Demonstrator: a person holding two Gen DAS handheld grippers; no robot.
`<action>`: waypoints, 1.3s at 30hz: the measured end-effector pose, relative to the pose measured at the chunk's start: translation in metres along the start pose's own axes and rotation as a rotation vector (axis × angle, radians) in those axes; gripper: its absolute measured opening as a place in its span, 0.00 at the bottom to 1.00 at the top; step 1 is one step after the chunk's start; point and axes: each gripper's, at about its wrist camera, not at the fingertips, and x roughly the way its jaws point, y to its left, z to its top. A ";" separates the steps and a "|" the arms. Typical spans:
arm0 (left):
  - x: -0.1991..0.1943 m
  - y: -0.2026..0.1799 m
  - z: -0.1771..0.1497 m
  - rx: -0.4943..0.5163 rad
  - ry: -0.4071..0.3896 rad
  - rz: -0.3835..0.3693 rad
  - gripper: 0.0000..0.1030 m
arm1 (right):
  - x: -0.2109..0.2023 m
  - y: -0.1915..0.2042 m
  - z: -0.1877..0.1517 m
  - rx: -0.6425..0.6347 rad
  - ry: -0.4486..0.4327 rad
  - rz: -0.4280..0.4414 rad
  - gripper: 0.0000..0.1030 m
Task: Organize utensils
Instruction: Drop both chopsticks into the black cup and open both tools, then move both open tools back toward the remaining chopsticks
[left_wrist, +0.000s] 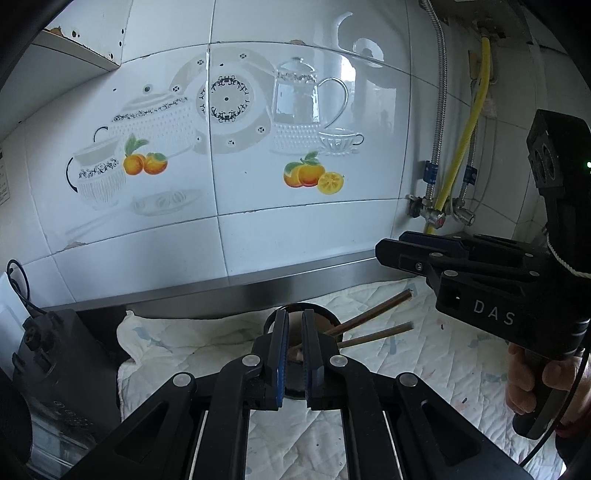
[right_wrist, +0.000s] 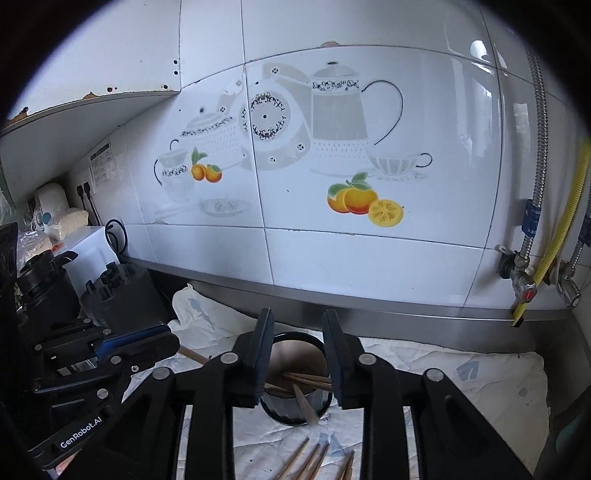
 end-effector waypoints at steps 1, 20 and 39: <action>-0.002 0.000 0.000 0.000 0.000 0.006 0.08 | -0.005 0.000 0.000 0.001 -0.005 0.000 0.35; -0.095 -0.021 -0.087 0.064 0.017 0.012 0.34 | -0.101 -0.001 -0.106 -0.074 0.062 -0.025 0.44; -0.057 -0.062 -0.265 0.027 0.289 -0.095 0.34 | -0.108 -0.011 -0.275 0.007 0.261 -0.072 0.43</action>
